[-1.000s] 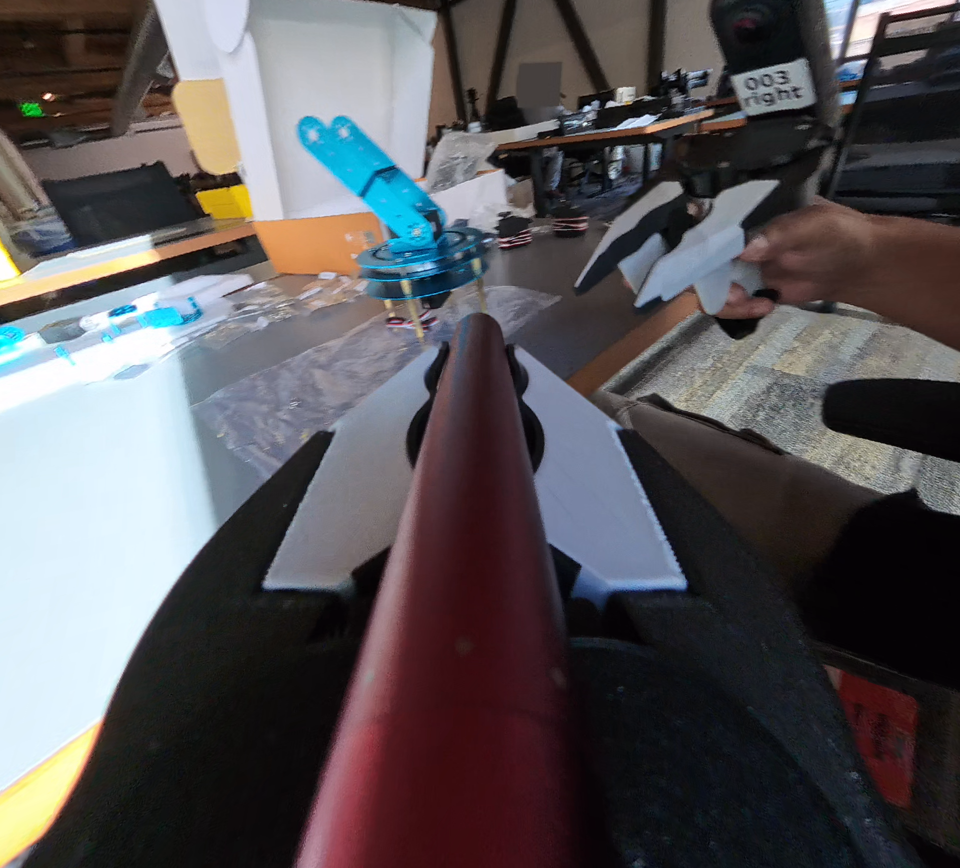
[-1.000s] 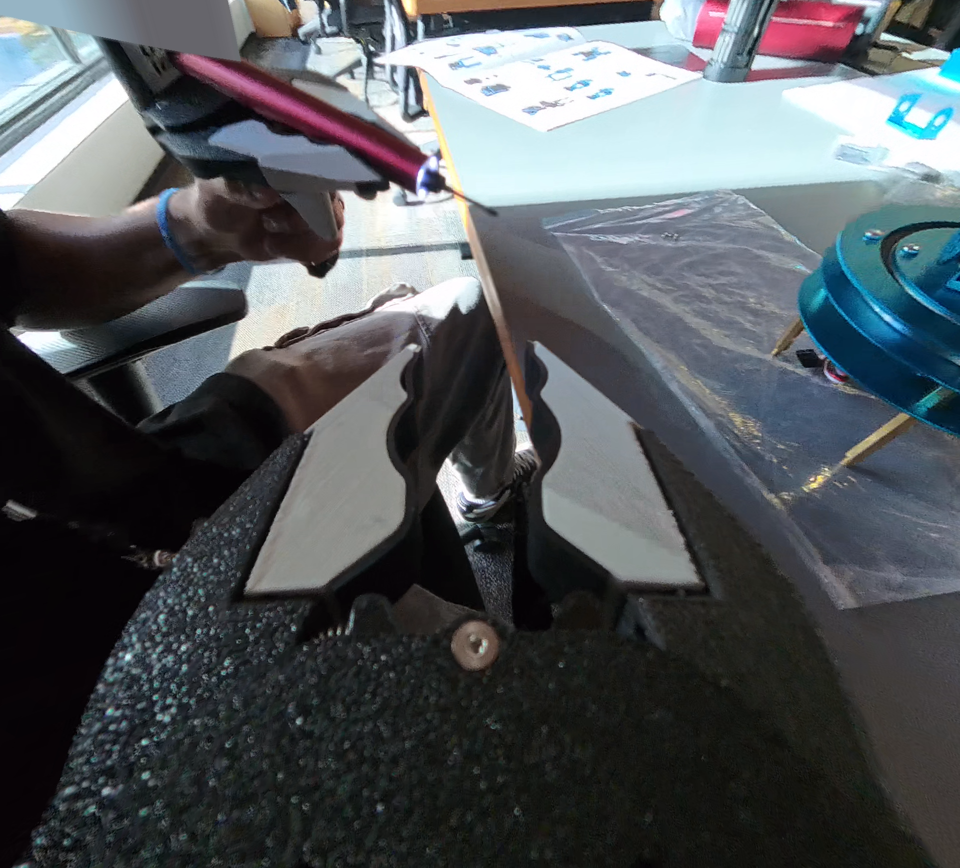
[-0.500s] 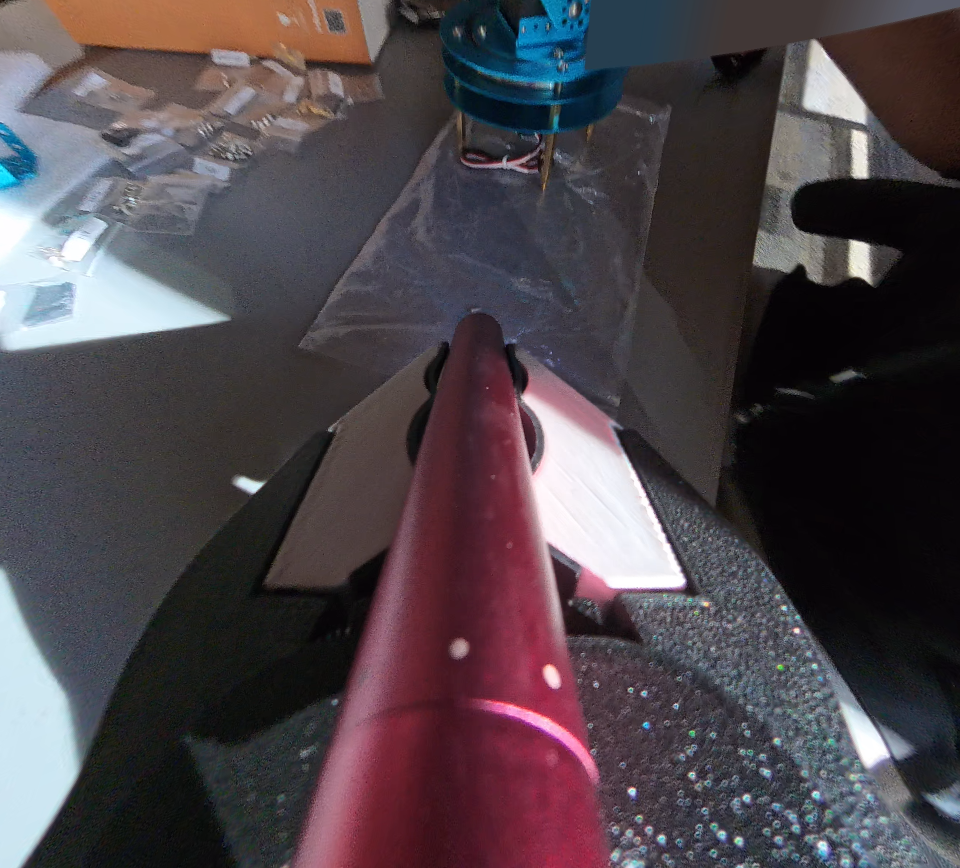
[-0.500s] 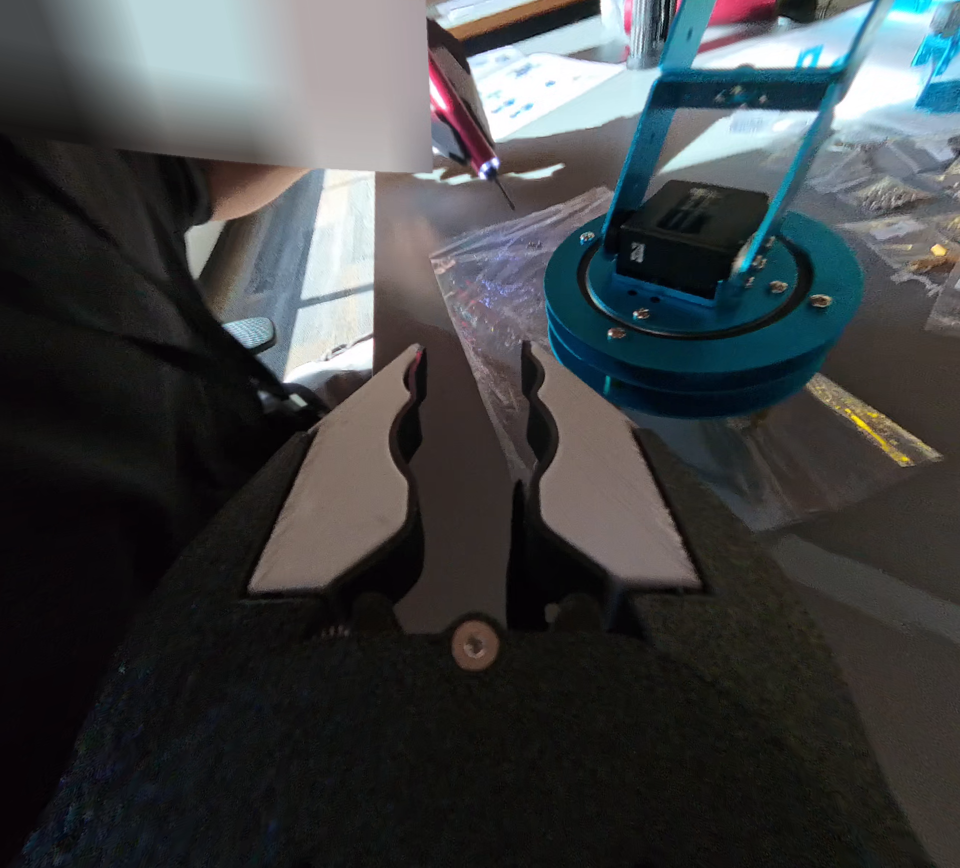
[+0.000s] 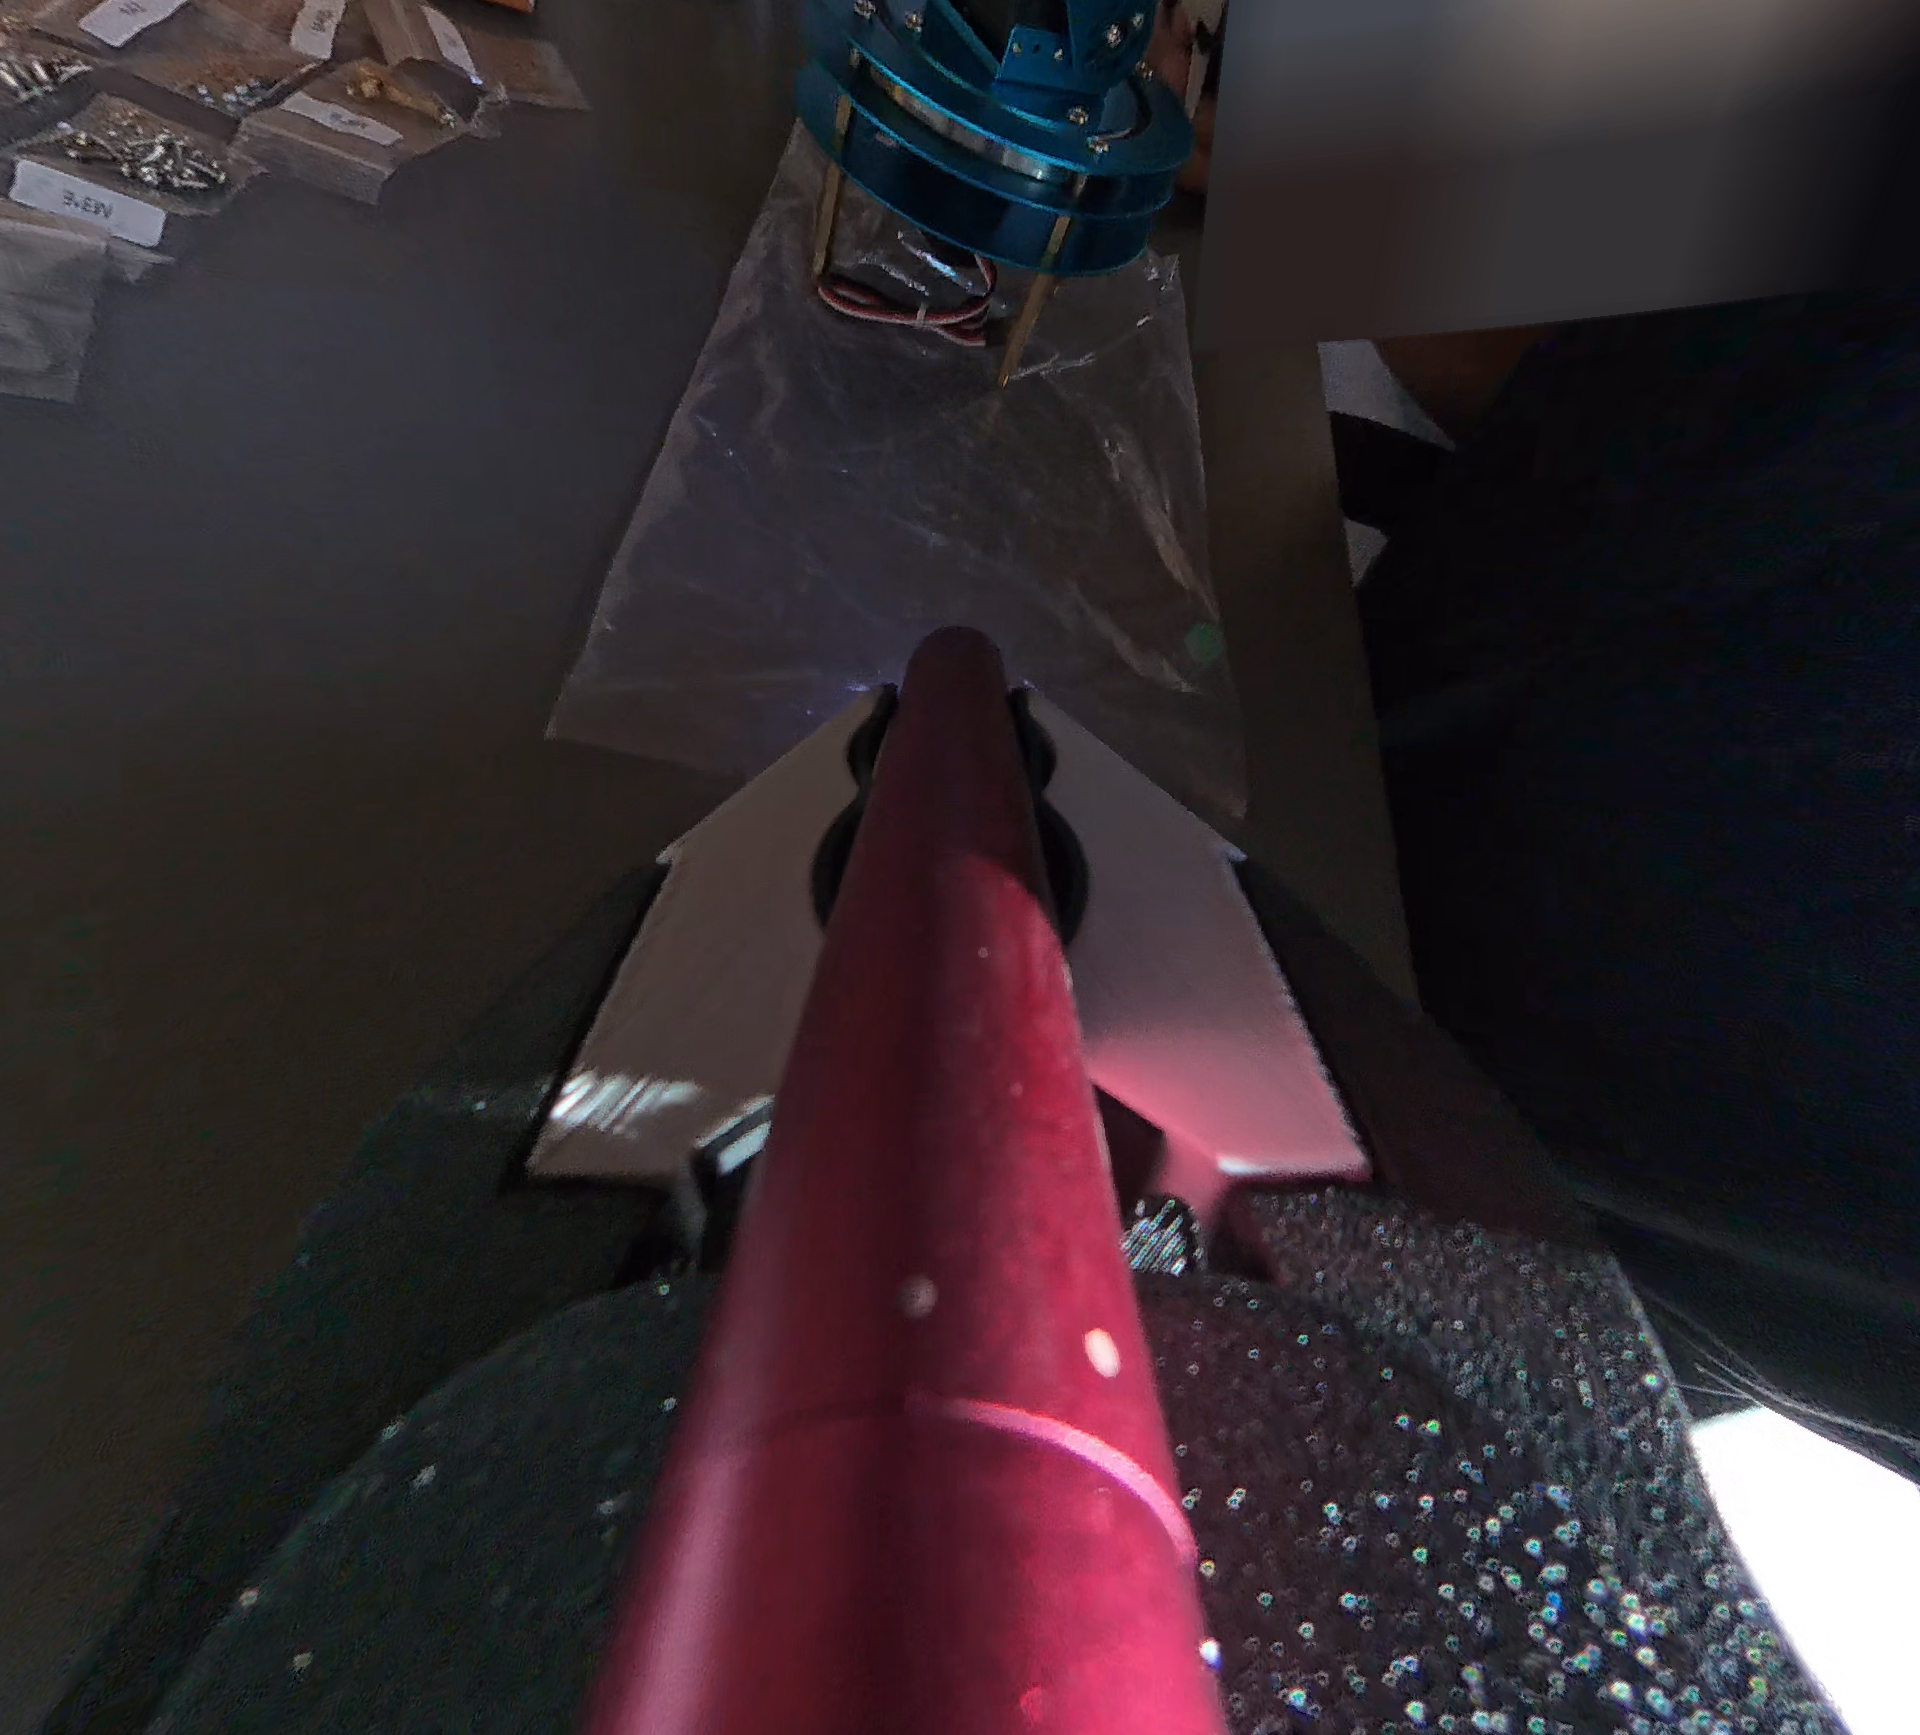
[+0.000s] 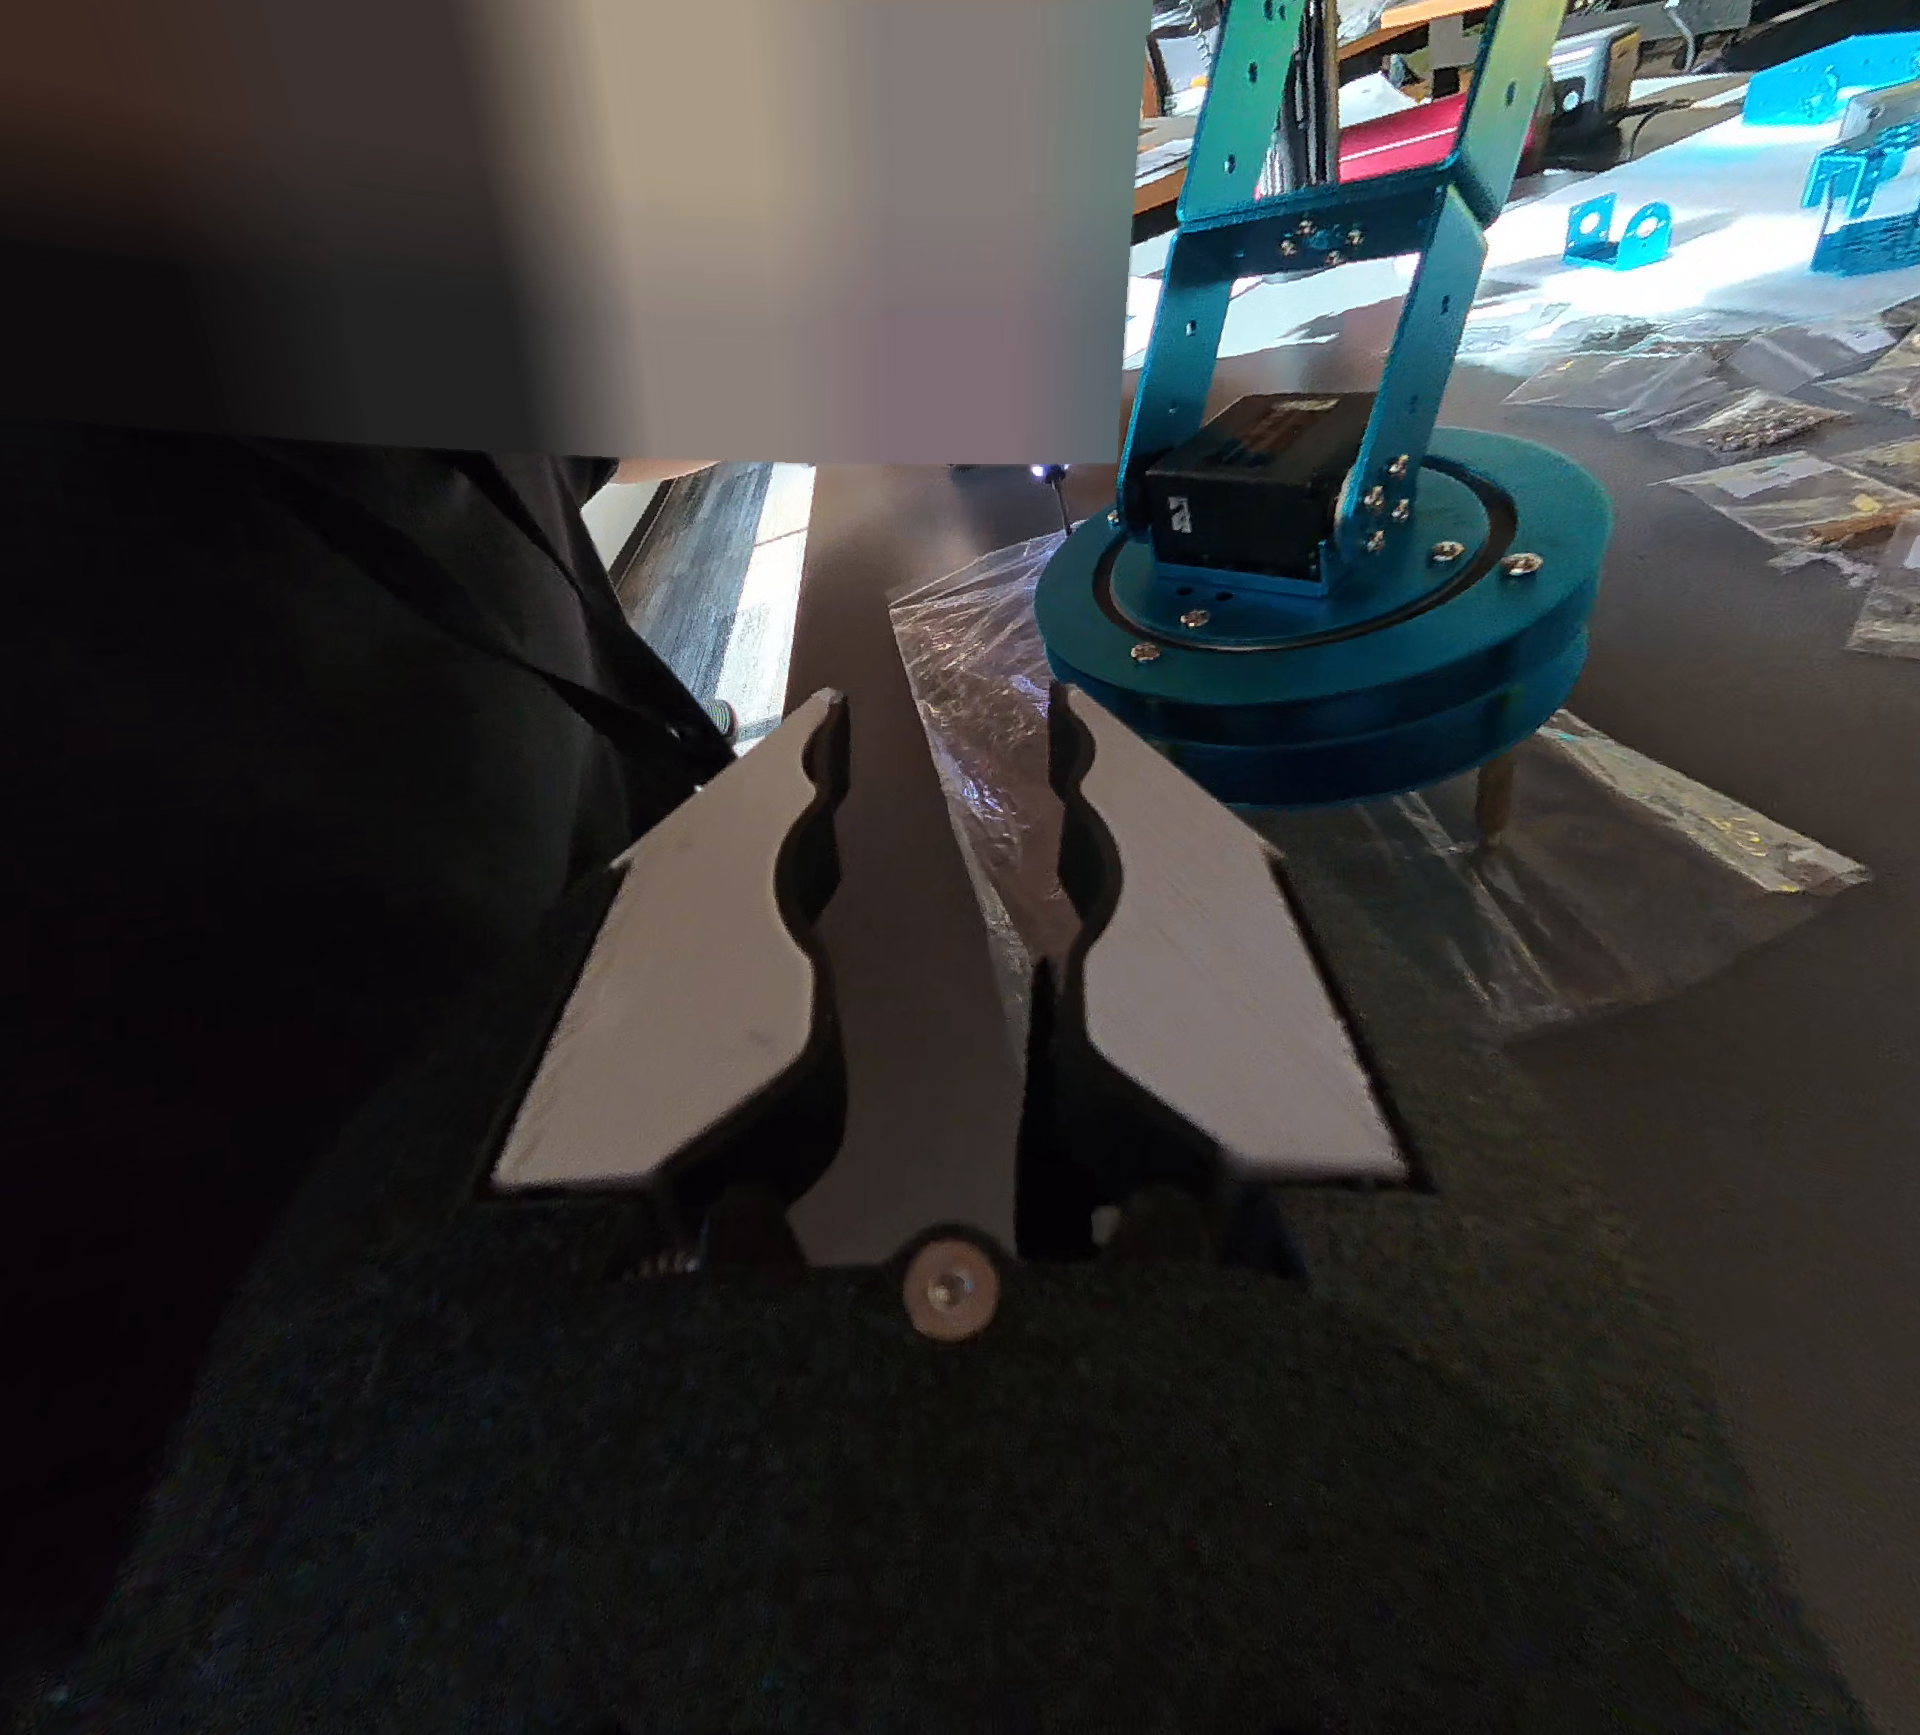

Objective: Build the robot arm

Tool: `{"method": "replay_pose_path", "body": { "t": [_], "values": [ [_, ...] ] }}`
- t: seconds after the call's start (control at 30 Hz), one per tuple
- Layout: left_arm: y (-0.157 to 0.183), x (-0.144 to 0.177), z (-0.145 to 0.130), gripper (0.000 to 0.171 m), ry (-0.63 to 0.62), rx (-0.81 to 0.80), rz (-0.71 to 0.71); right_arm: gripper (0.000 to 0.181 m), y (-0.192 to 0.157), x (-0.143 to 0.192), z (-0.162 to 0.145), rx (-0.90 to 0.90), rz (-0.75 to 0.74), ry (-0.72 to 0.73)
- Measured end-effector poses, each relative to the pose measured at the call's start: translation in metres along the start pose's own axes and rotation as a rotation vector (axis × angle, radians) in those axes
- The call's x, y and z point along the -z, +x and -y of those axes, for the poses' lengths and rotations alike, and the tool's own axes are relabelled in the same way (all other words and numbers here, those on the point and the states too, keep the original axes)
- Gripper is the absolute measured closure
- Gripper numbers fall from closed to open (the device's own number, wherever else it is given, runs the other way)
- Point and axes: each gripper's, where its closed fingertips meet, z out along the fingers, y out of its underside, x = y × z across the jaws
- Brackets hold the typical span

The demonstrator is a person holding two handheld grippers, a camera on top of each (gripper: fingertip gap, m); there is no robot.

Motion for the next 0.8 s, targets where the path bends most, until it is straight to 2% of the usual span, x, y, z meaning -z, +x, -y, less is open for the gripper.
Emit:
{"method": "replay_pose_path", "body": {
  "t": [0.23,0.8],
  "values": [
    [-0.002,-0.007,-0.007,0.15,-0.066,-0.005,-0.017,0.143,-0.002,-0.003,-0.004,-0.013,0.022,-0.022],
    [0.005,-0.012,-0.007,0.15,-0.074,-0.012,-0.037,0.143,-0.003,-0.004,-0.006,-0.022,0.035,-0.033]
  ]
}}
